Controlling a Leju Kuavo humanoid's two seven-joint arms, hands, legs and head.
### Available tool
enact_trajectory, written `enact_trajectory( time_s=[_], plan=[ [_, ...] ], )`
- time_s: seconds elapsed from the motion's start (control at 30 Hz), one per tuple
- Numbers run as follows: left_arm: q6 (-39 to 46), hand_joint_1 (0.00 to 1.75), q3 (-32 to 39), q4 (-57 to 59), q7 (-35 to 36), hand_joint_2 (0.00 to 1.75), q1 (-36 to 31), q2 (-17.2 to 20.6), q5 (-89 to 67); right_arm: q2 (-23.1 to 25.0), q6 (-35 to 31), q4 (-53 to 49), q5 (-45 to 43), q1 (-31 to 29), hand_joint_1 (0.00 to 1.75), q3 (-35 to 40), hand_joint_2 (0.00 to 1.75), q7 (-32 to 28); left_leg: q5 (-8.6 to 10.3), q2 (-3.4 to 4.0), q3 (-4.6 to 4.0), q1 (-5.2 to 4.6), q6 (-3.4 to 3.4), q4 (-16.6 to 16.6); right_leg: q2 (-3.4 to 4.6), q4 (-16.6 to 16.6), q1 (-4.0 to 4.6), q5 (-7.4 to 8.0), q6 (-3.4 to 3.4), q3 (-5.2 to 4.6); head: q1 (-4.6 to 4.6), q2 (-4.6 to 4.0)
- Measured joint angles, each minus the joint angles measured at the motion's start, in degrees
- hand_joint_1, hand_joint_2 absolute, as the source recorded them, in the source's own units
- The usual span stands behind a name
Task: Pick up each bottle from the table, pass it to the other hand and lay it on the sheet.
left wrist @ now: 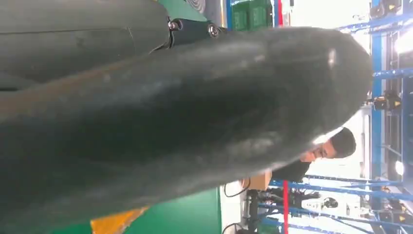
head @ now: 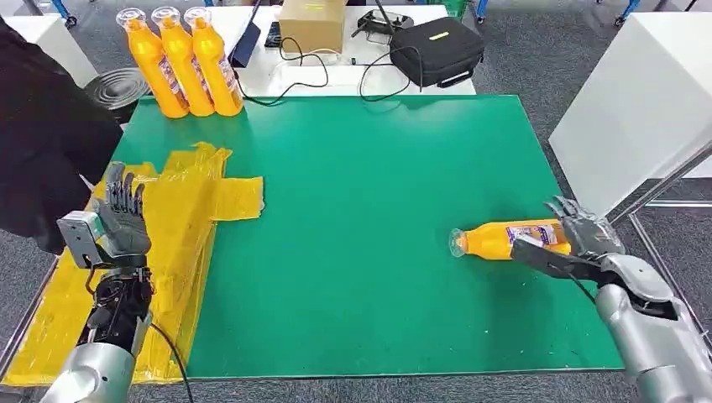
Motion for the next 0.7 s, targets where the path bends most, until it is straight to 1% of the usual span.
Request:
enact_trajectory(
  time_s=[0.1,0.23,0.6,0.7],
  plan=[
    [-0.5,0.0,0.2,-0.7,0.0,0.0,0.9,0.0,0.3,1.8,-0.9,1.2,0.8,0.5,0.0,0.7,1.75,0.7,0.0,0.01,0.0,0.0,0.0,0.0,0.0,0.0,0.0,0.0,0.0,-0.02,-0.02,0.0],
    [-0.5,0.0,0.2,-1.1,0.0,0.0,1.5,0.0,0.4,2.9,-1.0,2.1,0.9,0.5,0.0,1.2,1.75,0.9,0.0,-0.01,0.0,-0.01,0.0,0.0,-0.01,0.0,-0.02,0.0,0.0,-0.01,0.0,0.0],
    [-0.6,0.0,0.3,-1.4,0.0,0.0,1.7,0.1,0.4,3.8,-1.3,3.5,1.1,0.6,0.0,1.8,1.75,0.9,0.0,-0.01,0.01,-0.02,0.0,0.0,0.0,0.0,-0.03,0.0,0.0,-0.03,-0.02,0.0],
    [-0.9,0.0,0.3,-1.4,0.0,0.0,1.7,0.1,0.2,3.8,-1.5,3.4,1.9,1.7,0.0,1.6,1.75,1.1,0.0,-0.01,0.03,-0.02,0.0,0.0,-0.01,0.0,-0.03,0.0,0.0,-0.04,0.0,0.0]
  ],
)
